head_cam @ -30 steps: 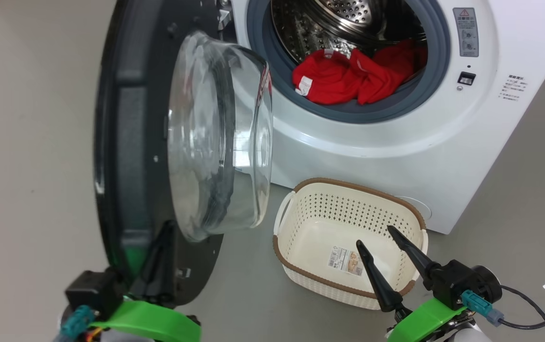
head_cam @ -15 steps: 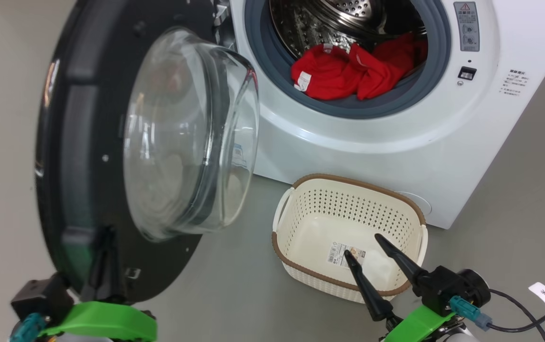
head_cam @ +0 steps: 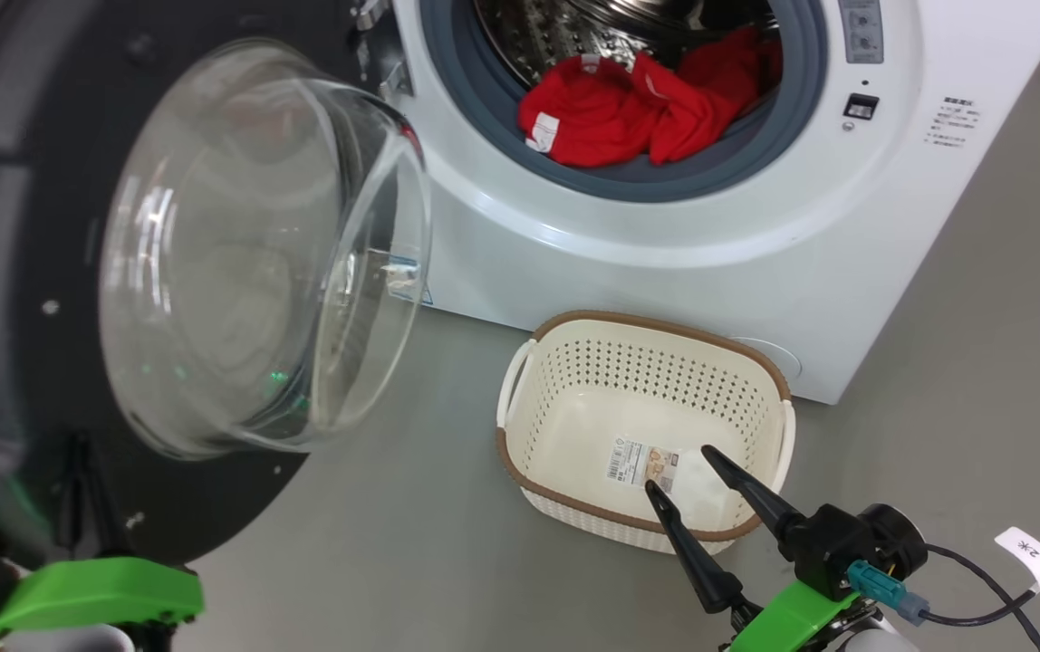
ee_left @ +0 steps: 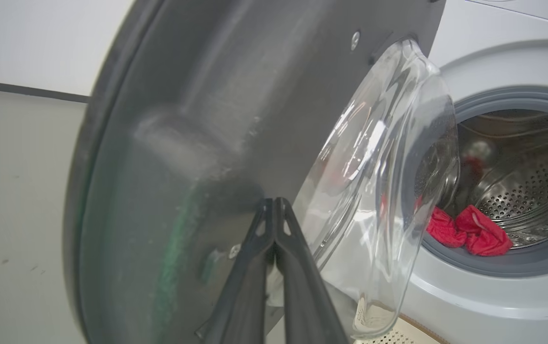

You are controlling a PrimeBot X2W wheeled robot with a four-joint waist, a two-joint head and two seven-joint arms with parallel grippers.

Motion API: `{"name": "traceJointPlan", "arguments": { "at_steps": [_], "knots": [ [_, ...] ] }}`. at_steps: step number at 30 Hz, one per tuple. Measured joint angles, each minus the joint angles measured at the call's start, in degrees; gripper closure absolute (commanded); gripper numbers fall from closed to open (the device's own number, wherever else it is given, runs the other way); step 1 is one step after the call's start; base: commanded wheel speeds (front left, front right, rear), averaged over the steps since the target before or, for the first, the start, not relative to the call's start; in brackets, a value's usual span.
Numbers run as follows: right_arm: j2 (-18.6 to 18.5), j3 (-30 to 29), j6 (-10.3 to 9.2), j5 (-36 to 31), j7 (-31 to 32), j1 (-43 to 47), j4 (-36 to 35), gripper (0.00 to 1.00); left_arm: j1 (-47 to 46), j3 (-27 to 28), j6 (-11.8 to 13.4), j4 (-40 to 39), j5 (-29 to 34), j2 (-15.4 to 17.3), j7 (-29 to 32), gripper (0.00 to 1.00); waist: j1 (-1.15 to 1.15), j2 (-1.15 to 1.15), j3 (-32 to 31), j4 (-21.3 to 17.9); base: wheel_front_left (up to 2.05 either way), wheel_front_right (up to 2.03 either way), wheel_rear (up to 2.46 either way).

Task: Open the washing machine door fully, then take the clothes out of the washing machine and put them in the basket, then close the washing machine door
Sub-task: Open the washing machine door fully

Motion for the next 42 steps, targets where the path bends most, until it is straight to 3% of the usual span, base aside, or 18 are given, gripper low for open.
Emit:
{"name": "traceJointPlan", "arguments": {
  "at_steps": [26, 42],
  "knots": [
    [-3.49, 0.26, 0.0, 0.74, 0.0, -3.82, -0.2, 0.0, -9.79, 10.89, -1.11, 11.62, -3.43, 2.35, -2.9, 1.0, 0.0, 0.0, 6.25, -1.87, 0.0, 0.0, 0.0],
    [-4.04, 0.52, 0.0, 1.71, 0.0, -4.52, 0.13, 0.0, -12.29, 18.87, -5.13, 17.29, -2.57, 4.04, -3.15, 1.0, 0.0, 0.0, 8.09, -2.48, 0.0, 0.0, 0.0]
  ]
}}
